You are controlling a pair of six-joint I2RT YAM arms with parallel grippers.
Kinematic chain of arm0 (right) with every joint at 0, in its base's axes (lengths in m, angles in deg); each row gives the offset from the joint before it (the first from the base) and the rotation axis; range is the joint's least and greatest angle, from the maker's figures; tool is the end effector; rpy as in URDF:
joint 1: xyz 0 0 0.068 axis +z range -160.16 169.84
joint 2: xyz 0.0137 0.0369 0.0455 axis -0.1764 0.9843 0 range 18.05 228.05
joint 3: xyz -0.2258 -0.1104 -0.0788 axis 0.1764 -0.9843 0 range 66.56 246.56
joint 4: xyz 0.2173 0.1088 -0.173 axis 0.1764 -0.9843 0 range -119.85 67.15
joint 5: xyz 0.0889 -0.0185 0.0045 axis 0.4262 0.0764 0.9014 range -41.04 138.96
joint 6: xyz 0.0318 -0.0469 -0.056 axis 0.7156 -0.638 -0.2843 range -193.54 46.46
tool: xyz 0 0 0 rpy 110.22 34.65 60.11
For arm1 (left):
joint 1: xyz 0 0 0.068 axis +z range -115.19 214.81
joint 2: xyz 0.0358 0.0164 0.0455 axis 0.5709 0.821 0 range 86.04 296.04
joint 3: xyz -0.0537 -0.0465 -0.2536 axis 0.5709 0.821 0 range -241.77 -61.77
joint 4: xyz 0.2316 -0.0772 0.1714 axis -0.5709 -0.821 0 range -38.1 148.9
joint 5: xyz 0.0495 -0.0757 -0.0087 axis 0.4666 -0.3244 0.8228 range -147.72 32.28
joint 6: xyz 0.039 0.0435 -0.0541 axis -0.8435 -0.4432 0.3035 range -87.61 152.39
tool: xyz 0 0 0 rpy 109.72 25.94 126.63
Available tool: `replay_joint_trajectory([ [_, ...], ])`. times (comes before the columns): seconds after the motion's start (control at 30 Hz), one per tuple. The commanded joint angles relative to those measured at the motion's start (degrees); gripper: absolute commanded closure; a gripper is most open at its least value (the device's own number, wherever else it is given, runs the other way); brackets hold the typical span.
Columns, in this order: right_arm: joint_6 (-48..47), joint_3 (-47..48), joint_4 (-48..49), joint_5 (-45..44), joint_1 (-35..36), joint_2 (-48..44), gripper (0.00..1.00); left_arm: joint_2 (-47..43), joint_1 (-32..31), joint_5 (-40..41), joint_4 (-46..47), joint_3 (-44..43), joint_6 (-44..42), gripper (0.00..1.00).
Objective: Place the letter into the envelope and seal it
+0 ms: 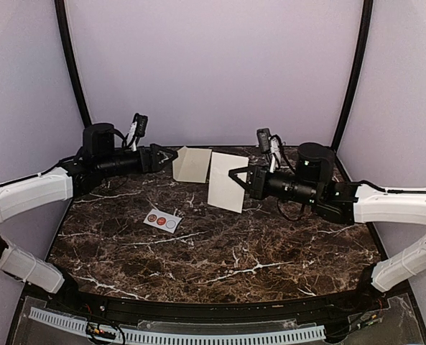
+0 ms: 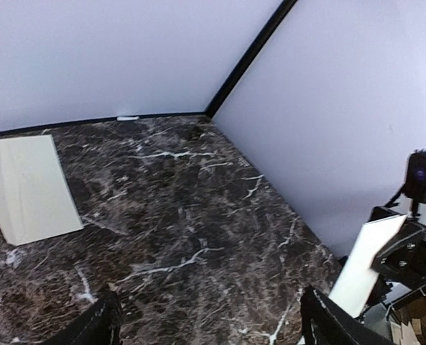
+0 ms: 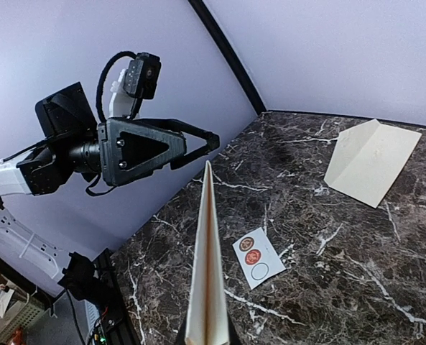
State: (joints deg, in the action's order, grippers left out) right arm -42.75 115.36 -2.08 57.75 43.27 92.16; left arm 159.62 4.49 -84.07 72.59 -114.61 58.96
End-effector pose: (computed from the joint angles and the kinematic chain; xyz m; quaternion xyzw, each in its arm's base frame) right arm 0.2146 0.3066 0.2797 -0.1947 0.7079 0.4954 0.4641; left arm 0.3034 -0.2128 0.2963 0.1748 0.7242 -0.4573 0.4857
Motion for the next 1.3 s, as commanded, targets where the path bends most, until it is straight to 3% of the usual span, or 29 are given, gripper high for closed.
replay_joint_trajectory([
  [0.0, 0.19, -1.30, -1.45, -2.82, -1.43, -2.23, 1.00, 8.06, 3.94, 7.94, -9.37, -4.94, -5.91, 0.15],
  [0.37, 0.16, -4.25, -0.87, -3.70, -2.17, -3.66, 1.00, 32.90, 11.70, 9.40, -16.86, -26.15, -4.24, 0.14],
  [0.63, -0.62, -4.77, -0.91, -3.61, -2.85, -4.20, 1.00, 49.78, 15.10, 9.71, -20.42, -41.75, -2.45, 0.28],
  [1.03, 0.03, -3.49, -0.01, -2.30, -3.42, -0.88, 1.00, 59.21, 15.21, 5.62, -19.91, -48.59, -1.76, 0.44],
  [1.27, 0.40, -3.61, 0.08, -2.15, -3.50, -0.31, 1.00, 62.18, 15.21, 3.59, -18.97, -50.56, -1.07, 0.59],
])
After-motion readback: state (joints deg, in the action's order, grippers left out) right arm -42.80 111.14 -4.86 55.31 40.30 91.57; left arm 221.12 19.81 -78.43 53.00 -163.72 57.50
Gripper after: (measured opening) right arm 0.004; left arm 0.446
